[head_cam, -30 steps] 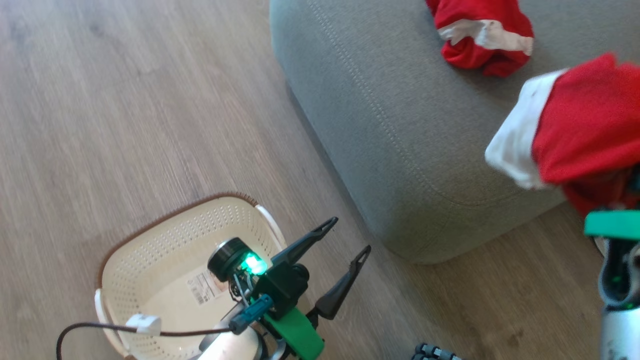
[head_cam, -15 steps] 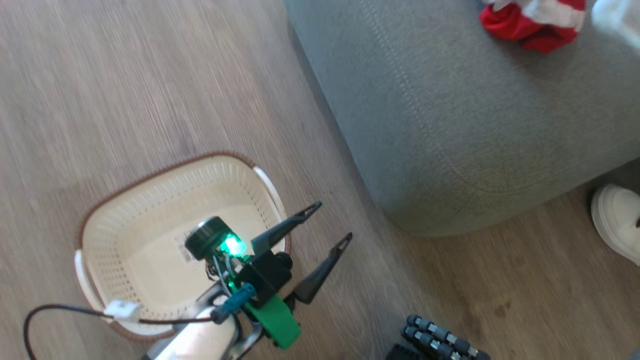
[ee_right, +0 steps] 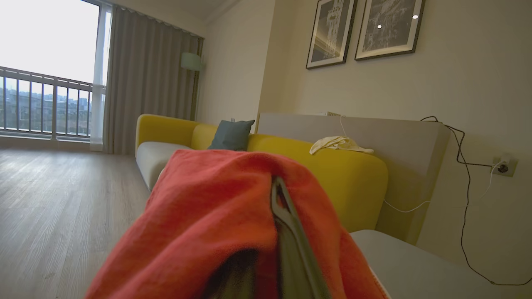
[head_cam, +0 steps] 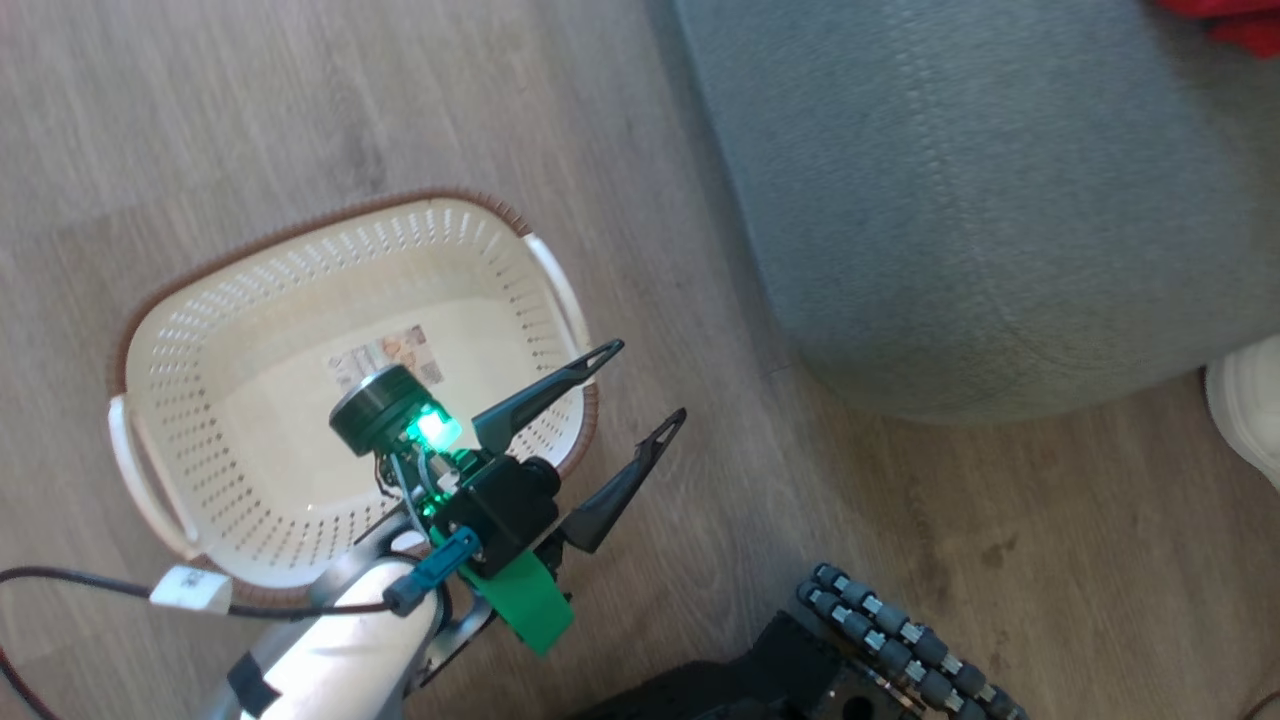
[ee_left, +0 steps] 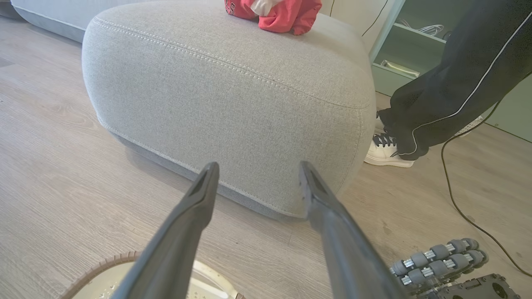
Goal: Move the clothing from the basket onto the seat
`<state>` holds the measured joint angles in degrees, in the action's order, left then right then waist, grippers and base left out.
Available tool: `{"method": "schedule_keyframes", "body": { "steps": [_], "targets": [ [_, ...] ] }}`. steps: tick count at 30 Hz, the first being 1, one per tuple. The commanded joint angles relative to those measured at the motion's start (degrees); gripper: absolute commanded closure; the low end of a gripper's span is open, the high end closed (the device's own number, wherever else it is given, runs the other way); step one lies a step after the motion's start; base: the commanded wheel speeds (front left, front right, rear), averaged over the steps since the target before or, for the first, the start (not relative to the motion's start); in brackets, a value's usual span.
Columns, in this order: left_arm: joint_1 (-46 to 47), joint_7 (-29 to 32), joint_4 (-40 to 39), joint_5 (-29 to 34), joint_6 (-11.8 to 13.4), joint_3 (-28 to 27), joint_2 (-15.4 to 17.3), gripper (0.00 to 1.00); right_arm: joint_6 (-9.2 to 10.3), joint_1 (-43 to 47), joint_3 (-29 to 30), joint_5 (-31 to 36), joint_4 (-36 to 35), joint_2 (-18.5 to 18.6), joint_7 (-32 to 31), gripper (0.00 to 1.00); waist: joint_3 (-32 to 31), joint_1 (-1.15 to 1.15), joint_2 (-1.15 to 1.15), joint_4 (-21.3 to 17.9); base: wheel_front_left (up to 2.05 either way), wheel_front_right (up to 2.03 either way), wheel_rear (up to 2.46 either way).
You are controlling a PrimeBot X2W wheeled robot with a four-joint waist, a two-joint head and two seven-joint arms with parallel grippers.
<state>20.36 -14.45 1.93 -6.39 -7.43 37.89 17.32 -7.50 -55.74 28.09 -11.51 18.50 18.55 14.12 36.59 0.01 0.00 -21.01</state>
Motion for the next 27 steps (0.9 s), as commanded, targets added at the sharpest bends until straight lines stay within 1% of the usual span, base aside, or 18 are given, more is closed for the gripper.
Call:
{"method": "schedule_keyframes", "body": {
  "steps": [1, 6, 9, 10, 14, 19, 23, 25, 26, 27],
  "targets": [
    [1.0, -0.5, -2.4, 0.5, -0.1, -0.6, 0.6, 0.0, 0.01, -2.0, 0.0, 1.6, 1.5, 2.4, -0.2, 1.0, 2.2, -0.01, 0.0, 2.0, 0.0, 0.0, 0.0],
    [2.6, -0.5, -2.7, 0.4, -0.1, -0.1, 0.5, 0.0, 0.01, -4.8, 1.1, 5.2, 9.8, 2.0, 0.2, 1.0, 4.1, -0.01, 0.0, 4.2, 0.0, 0.0, 0.0],
    [3.0, -0.5, -2.7, 0.3, -0.1, -0.1, 0.2, 0.0, 0.01, -5.0, 1.1, 6.7, 13.7, 0.5, 0.6, 1.0, 4.6, -0.01, 0.0, 5.1, 0.0, 0.0, 0.0],
    [3.0, -0.5, -2.7, 0.3, -0.1, -0.1, 0.2, 0.0, 0.01, -5.0, 1.1, 6.7, 13.7, 0.5, 0.6, 1.0, 4.6, -0.01, 0.0, 5.1, 0.0, 0.0, 0.0],
    [3.4, -0.5, -2.6, 0.1, -0.1, -0.2, -0.4, 0.0, 0.01, -4.0, 0.8, 8.6, 18.6, -1.8, 0.8, 1.0, 4.9, -0.01, 0.0, 5.8, 0.0, 0.0, 0.0],
    [4.1, -0.5, -3.2, 0.0, -0.1, 0.4, -0.6, 0.0, 0.01, -2.6, 1.5, 12.1, 22.0, -4.0, 0.9, 1.0, 5.2, -0.01, 0.0, 6.3, 0.0, 0.0, 0.0],
    [4.1, -0.5, -3.1, -0.1, -0.1, 0.2, -0.5, 0.0, 0.01, -2.3, 2.6, 13.6, 23.8, -4.7, 0.9, 1.0, 5.0, -0.01, 0.0, 6.3, 0.0, 0.0, 0.0],
    [4.1, -0.5, -3.0, -0.1, -0.1, 0.2, -0.6, 0.0, 0.01, -2.1, 2.6, 14.3, 23.5, -4.8, 0.9, 1.0, 4.7, -0.01, 0.0, 6.2, 0.0, 0.0, 0.0],
    [4.0, -0.5, -2.9, -0.1, -0.1, 0.2, -0.6, 0.0, 0.01, -2.1, 2.7, 14.5, 23.0, -4.9, 0.9, 0.71, 4.5, -0.01, 0.0, 6.1, 0.0, 0.0, 0.0],
    [4.0, -0.5, -2.9, -0.1, -0.1, 0.2, -0.7, 0.0, 0.01, -1.9, 2.8, 14.7, 22.6, -5.0, 0.9, 0.0, 4.2, -0.01, 0.0, 6.0, 0.0, 0.0, 0.0]
  ]
}}
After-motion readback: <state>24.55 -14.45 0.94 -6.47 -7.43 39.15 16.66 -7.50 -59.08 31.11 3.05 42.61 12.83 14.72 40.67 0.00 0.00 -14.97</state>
